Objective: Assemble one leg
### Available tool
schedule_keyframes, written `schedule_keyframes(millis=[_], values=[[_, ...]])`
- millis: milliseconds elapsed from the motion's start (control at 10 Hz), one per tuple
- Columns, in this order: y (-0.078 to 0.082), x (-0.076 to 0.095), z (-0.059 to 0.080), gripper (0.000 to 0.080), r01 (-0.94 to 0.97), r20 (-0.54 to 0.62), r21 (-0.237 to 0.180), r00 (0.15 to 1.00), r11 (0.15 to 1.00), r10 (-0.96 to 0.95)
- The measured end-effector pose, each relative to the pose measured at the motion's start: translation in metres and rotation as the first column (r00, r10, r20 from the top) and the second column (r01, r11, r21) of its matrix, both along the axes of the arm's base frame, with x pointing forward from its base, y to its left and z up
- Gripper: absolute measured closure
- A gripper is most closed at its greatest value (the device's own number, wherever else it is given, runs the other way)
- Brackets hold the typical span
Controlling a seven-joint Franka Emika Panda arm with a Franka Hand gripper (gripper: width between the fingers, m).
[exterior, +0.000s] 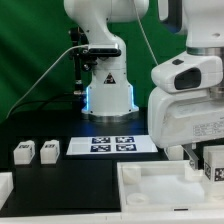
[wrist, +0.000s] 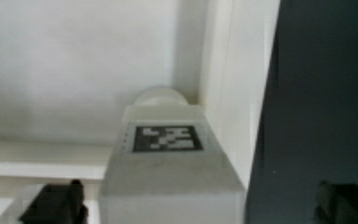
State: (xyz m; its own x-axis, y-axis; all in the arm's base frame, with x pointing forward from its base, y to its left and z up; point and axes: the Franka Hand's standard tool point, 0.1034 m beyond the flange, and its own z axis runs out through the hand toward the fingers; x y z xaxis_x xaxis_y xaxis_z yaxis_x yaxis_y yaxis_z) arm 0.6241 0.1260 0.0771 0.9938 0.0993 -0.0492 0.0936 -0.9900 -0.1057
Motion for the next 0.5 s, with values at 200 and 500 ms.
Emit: schedule_keyframes(millis=[200, 500], values=[[-0.0021, 0.0006, -0.003, 0.015, 0.001, -0.002, -0.005, 1.0, 1.0, -0.001], [-0.0024, 0.0002, -0.0039, 0.0274, 0.001, -0.004, -0.005, 1.0, 1.0, -0.001]])
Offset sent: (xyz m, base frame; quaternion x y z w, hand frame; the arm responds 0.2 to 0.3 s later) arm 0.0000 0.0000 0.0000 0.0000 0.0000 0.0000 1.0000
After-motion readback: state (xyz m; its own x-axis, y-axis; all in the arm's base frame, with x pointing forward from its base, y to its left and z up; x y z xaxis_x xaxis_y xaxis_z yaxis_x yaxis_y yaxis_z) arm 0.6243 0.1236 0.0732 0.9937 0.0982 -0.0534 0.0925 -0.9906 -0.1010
